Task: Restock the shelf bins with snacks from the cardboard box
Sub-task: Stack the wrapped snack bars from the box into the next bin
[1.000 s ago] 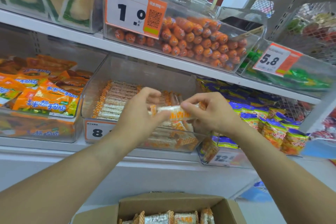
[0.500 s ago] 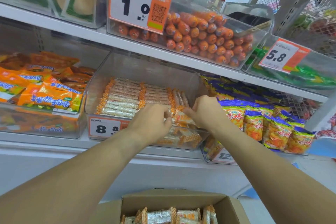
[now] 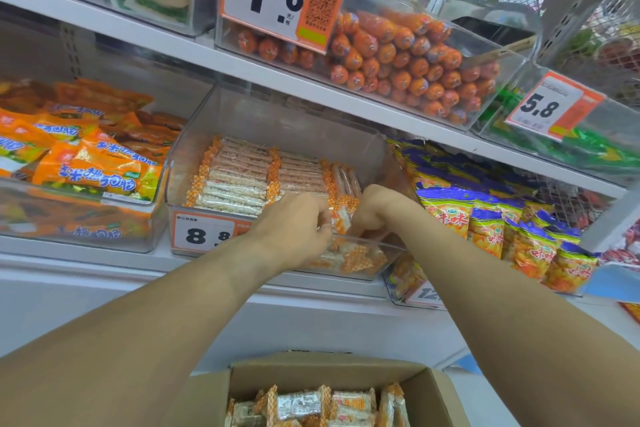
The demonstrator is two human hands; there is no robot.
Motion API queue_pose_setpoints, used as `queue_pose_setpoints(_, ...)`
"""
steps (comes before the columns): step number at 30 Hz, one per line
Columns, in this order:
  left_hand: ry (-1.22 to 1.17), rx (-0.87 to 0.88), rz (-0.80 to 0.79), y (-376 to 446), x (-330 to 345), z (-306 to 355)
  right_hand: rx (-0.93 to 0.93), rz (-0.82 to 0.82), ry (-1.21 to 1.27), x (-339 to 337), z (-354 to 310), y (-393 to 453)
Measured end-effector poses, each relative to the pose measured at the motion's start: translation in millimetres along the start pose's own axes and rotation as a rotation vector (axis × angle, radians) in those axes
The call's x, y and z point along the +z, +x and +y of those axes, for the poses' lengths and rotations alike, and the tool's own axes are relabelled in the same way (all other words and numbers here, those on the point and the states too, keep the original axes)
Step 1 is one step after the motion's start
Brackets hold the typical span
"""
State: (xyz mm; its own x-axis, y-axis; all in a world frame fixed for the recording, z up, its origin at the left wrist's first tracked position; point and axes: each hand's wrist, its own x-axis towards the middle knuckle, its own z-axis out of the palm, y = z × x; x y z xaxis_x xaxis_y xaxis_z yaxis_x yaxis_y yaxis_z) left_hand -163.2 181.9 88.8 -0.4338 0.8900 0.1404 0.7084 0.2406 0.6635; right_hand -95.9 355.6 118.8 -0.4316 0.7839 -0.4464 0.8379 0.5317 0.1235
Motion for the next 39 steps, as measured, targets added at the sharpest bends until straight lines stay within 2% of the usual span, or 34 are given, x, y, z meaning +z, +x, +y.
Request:
queue_pose_setpoints(2,0.012,0.009,-0.016,-2,0,-1,0.008,-0.049,-0.002,0,-1,0)
queue_pose_setpoints(5,0.056,0.036,-0.043,-3,1,-3,-0.039,0.026,0.054,5,2,2)
queue_pose_setpoints(8,0.094,0.047,-0.065,-5,0,-2,-0.046,0.156,0.293,10,9,5)
queue_pose_setpoints(12,0.080,0.050,-0.063,-5,-1,-1,-0.048,0.134,0.498,17,16,-3)
queue_pose_setpoints(14,0.067,0.052,-0.061,-5,0,0,-0.079,0.163,0.461,16,16,-7)
queue_pose_setpoints(17,0.058,0.058,-0.066,-5,0,0,-0.118,0.231,0.248,12,15,-10)
queue_pose_setpoints(19,0.066,0.063,-0.066,-4,1,-1,-0.156,0.221,0.102,12,11,-17)
queue_pose_setpoints(21,0.076,0.071,-0.062,-4,1,-3,-0.172,0.212,0.105,11,10,-21)
queue_pose_setpoints(23,0.067,0.093,-0.065,-5,2,-5,-0.193,0.269,0.128,8,12,-32)
queue_pose_setpoints(26,0.046,0.155,0.003,-7,2,-8,-0.291,0.523,0.387,12,31,-70)
queue_pose_setpoints(29,-0.064,0.299,0.257,-15,-5,4,-0.391,0.802,0.839,54,55,-127)
queue_pose_setpoints(31,-0.193,0.269,0.259,-28,1,17,-0.343,0.878,1.195,101,70,-148)
queue_pose_setpoints(32,-0.233,0.219,0.179,-36,10,21,-0.267,0.855,1.342,128,77,-150)
queue_pose_setpoints(34,-0.204,0.145,-0.076,-52,43,17,-0.075,0.701,1.462,187,88,-139)
queue_pose_setpoints(36,-0.082,0.110,-0.316,-74,82,3,0.019,0.427,1.400,249,98,-120)
queue_pose_setpoints(39,0.053,-0.008,-0.538,-115,143,-26,0.023,0.066,1.091,329,118,-102)
